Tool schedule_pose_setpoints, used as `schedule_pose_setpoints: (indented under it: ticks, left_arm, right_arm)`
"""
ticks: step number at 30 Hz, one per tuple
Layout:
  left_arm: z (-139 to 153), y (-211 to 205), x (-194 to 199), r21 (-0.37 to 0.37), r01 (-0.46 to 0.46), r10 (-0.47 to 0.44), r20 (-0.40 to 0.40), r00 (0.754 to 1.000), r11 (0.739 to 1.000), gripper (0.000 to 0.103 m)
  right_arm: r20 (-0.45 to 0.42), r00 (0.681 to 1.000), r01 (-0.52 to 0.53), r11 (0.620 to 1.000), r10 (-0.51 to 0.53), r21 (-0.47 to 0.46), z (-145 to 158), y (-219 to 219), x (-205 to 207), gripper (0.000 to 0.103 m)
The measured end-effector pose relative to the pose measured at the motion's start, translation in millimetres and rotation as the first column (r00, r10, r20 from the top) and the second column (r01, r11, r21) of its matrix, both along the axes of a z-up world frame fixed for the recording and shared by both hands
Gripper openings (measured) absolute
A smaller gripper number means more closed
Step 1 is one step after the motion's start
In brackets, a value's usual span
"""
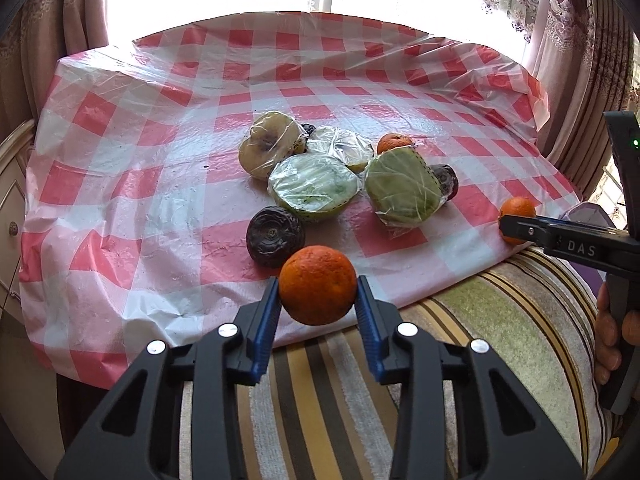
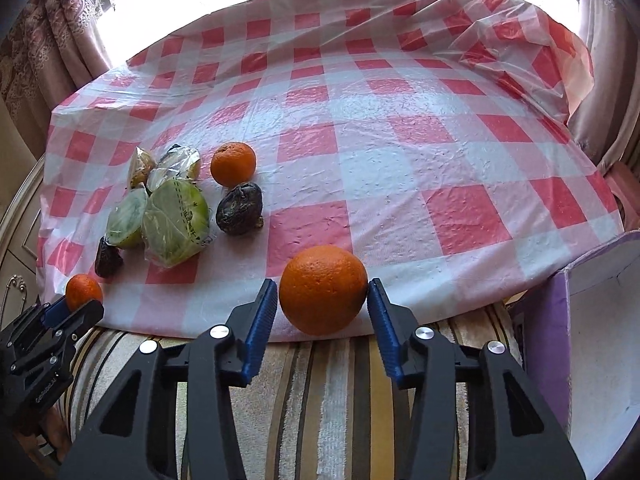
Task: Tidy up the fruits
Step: 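Grasp the large orange with the right tool while the left tool grasps the small orange, then carry both oranges into the white box and open both tools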
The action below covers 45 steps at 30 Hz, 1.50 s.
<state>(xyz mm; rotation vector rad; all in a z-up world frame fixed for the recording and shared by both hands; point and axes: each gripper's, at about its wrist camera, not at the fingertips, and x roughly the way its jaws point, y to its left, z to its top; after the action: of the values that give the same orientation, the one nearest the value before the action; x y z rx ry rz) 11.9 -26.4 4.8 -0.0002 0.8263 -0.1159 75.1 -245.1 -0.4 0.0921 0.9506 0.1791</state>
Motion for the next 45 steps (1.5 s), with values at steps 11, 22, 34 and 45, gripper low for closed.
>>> schedule_pose_setpoints:
  ticks: [11,22,34,45]
  left_arm:
    - [11,-19,1,0.002,0.050,-0.050,0.017,0.999,0.999,0.037]
    - [29,-89,11,0.032,0.214,-0.215,0.042,0.976,0.976,0.037]
    - [38,-226,22,0.089,0.492,-0.497,0.039,0.867,0.866,0.037]
    - [3,-367,19,0.071,0.718,-0.714,-0.080,0.696,0.692,0.037]
  right_arm:
    - [0.030,1.000,-0.001,0.998,-0.001,0.064,9,-13,-8,0.043]
    - [0.043,0.992,0.119,0.990,-0.122,0.081,25,-99,-41,0.043]
    - [0.004,0.939,0.344,0.939,-0.344,-0.011,16,-223,-60,0.043]
    - [-0.126,0.897,0.407,0.902,-0.425,-0.144,-26,-283,-52,0.043]
